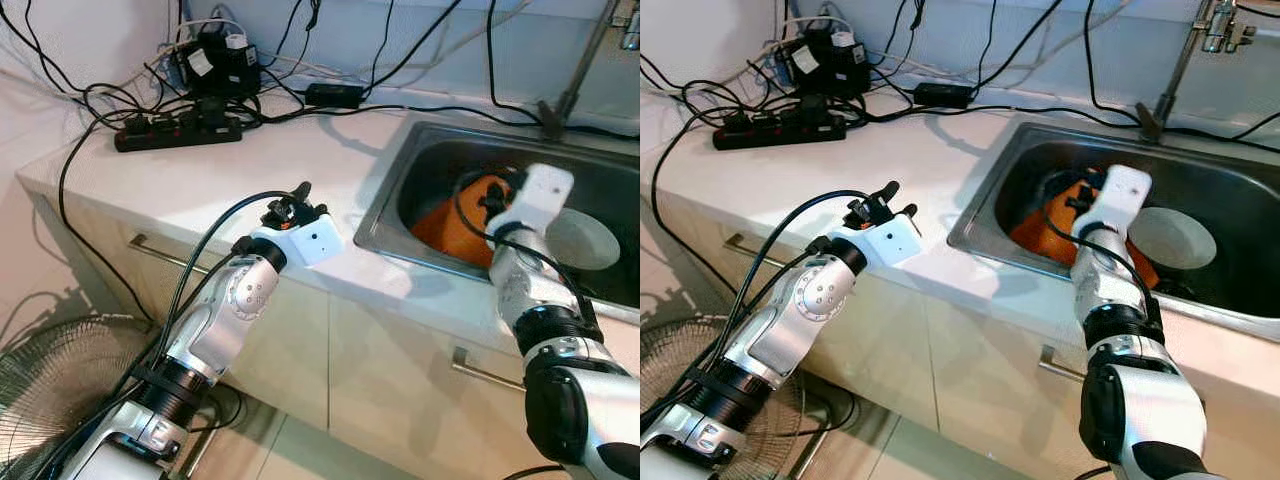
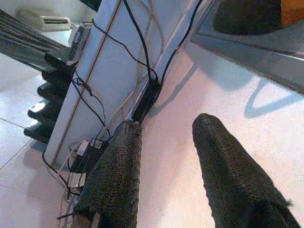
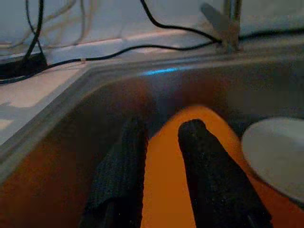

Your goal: Kitchen organization

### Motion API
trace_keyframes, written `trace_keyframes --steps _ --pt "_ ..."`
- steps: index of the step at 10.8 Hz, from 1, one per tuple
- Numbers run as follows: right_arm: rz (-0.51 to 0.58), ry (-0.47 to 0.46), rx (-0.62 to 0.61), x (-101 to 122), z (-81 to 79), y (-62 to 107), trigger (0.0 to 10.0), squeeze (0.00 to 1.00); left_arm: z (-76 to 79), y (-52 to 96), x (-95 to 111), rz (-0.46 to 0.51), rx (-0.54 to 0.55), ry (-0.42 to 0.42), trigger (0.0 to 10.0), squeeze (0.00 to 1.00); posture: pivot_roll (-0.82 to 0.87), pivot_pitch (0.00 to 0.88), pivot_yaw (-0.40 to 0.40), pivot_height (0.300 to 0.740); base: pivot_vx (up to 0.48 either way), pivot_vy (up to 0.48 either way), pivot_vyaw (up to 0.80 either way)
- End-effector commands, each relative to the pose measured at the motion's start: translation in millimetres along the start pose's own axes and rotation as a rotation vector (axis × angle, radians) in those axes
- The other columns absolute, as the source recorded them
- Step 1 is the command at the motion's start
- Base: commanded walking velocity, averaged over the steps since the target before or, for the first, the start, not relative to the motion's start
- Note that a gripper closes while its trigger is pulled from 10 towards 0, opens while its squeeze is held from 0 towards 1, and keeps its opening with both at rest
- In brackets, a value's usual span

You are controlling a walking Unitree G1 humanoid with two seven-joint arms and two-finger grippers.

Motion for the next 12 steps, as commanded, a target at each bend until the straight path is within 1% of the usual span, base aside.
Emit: trace_keyframes --steps 1,3,4,5,6,7,8,9,10,11,12 --pt "0.074 0.044 0.006 22 -4.6 -3.3 10.0 0.0 -5.1 -0.5 -2 -0.011 0.012 0.007 10.0 0.0 0.18 0.04 0.03 0.74 0.0 0.0 0.0" --pt "0.096 0.072 -0.003 26 -3.8 -3.0 10.0 0.0 -4.6 -0.5 -3 -0.014 0.012 0.011 10.0 0.0 0.18 0.04 0.03 0.74 0.0 0.0 0.0" --pt "0.13 0.09 0.009 32 -7.9 -1.8 10.0 0.0 -4.5 -0.6 -3 -0.015 0.016 0.022 10.0 0.0 0.18 0.038 0.029 0.74 0.0 0.0 0.0" --pt "0.212 0.095 0.064 44 -22.2 3.2 10.0 0.0 -11.7 -1.3 -4 -0.018 0.074 0.096 10.0 0.0 0.17 0.037 0.03 0.74 0.0 0.0 0.0" --pt "0.276 0.102 0.106 54 -33.0 8.3 10.0 0.0 -19.2 -1.7 -4 -0.018 0.129 0.157 10.0 0.0 0.17 0.037 0.03 0.74 0.0 0.0 0.0" --pt "0.367 0.113 0.168 68 -50.1 19.1 10.0 0.0 -38.8 -0.6 -4 -0.004 0.26 0.301 10.0 0.0 0.16 0.036 0.029 0.74 0.0 0.0 0.0" --pt "0.41 0.104 0.202 73 -60.8 27.5 10.0 0.0 -53.6 1.7 -7 0.002 0.356 0.432 10.0 0.0 0.16 0.031 0.027 0.74 0.0 0.0 0.0" --pt "0.421 0.089 0.224 72 -68.0 32.9 10.0 0.0 -60.0 3.2 -10 0.0 0.403 0.493 10.0 0.0 0.16 0.03 0.027 0.74 0.0 0.0 0.0" --pt "0.42 0.084 0.265 63 -80.7 43.0 10.0 0.0 -68.4 7.2 -14 0.024 0.47 0.588 10.0 0.0 0.15 0.012 0.02 0.74 0.0 0.0 0.0" --pt "0.409 0.073 0.28 58 -85.0 47.5 10.0 0.0 -70.2 9.9 -17 0.026 0.497 0.627 10.0 0.0 0.15 0.005 0.017 0.74 0.0 0.0 0.0" --pt "0.375 0.065 0.293 45 -90.9 52.2 10.0 0.0 -66.2 14.4 -26 0.001 0.517 0.664 10.0 0.0 0.15 0.0 0.009 0.74 0.0 0.0 0.0"
Point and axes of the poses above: a point about 5 cm out from each wrist's last joint towards the gripper, its own y axis pointing back from the gripper into the wrist, its own x axis along the axis of the wrist's last joint, z = x × y, the point moved 5 cm from there along -y, pointing out of the wrist towards the gripper, and after that the axes turned 7 degrees about y, right-handed, at the moved point
